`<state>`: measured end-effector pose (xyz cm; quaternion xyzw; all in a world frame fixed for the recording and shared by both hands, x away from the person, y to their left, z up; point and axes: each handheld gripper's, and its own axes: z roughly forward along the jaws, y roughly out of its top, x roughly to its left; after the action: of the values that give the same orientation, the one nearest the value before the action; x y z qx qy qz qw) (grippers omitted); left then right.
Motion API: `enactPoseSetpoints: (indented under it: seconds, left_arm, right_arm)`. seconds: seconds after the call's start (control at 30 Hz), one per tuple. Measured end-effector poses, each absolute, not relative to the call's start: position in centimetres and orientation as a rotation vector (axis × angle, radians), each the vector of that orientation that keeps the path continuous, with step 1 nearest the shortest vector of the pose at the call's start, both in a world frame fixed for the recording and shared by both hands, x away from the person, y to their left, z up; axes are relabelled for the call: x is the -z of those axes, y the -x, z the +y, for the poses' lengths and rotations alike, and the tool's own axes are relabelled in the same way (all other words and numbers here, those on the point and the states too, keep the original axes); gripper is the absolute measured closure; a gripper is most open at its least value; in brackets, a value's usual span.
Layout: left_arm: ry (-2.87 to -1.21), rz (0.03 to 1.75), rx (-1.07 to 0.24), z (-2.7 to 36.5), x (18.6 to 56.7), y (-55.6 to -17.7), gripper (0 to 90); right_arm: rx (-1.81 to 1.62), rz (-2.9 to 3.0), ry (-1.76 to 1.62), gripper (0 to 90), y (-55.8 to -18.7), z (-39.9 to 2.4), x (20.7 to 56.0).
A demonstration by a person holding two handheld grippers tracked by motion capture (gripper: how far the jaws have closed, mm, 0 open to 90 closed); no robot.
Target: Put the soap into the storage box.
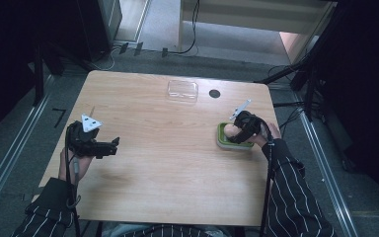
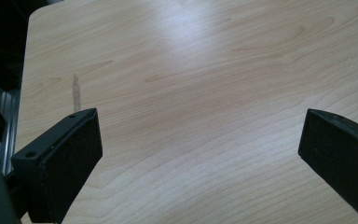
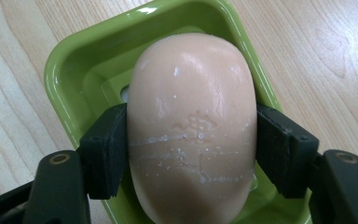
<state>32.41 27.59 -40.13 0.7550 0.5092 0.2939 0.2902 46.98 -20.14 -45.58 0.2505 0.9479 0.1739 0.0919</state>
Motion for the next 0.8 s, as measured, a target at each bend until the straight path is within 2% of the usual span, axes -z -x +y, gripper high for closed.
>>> enactPoseSetpoints:
  seconds: [0.43, 0.8]
  left_arm:
    - [-2.016, 1.357, -0.785, 27.6, 40.1, -32.4, 0.1]
    - [-2.010, 1.350, -0.786, 27.5, 40.1, -32.5, 0.1]
  right_arm:
    - [-0.515, 2.806, -0.756, 28.3, -47.0, -20.1, 45.4]
    - [-0.567, 2.748, -0.833, 17.4, -46.9, -20.6, 44.4]
